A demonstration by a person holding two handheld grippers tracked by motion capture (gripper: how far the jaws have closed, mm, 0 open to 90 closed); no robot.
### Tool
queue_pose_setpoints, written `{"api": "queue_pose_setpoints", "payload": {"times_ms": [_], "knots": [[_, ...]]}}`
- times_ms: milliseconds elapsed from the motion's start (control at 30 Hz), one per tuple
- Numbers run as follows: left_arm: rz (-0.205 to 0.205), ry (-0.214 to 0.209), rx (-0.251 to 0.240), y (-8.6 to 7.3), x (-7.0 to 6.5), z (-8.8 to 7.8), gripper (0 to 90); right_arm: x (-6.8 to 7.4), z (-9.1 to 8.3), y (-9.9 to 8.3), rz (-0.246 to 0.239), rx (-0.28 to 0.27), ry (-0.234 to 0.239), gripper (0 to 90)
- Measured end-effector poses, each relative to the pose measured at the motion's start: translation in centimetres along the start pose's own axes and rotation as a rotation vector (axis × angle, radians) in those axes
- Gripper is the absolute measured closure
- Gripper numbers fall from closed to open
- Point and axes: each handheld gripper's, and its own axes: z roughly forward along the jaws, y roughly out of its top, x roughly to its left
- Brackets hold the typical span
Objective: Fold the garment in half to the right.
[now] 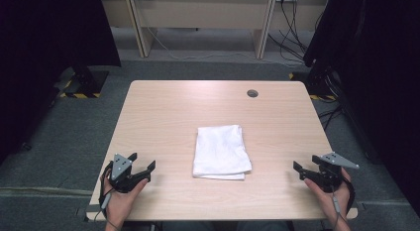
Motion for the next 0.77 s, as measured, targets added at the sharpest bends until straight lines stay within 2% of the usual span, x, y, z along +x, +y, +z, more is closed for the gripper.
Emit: {"api": "queue_pose_setpoints", "payload": {"times_ms": [133, 300, 767], "knots": [[0.008, 0.009, 0.006, 0.04, -0.22, 0.1, 24.3, 0.07, 0.17, 0.07, 0.0, 0.017, -0.016, 17.9], [0.006, 0.006, 0.002, 0.02, -0.22, 0.08, 24.3, 0.25, 0.19, 0.08, -0.01, 0.012, -0.024, 18.0], [0.0, 0.004, 0.002, 0.02, -0.17, 0.05, 24.1, 0.2, 0.25, 0.13, -0.012, 0.02, -0.011, 16.2]]}}
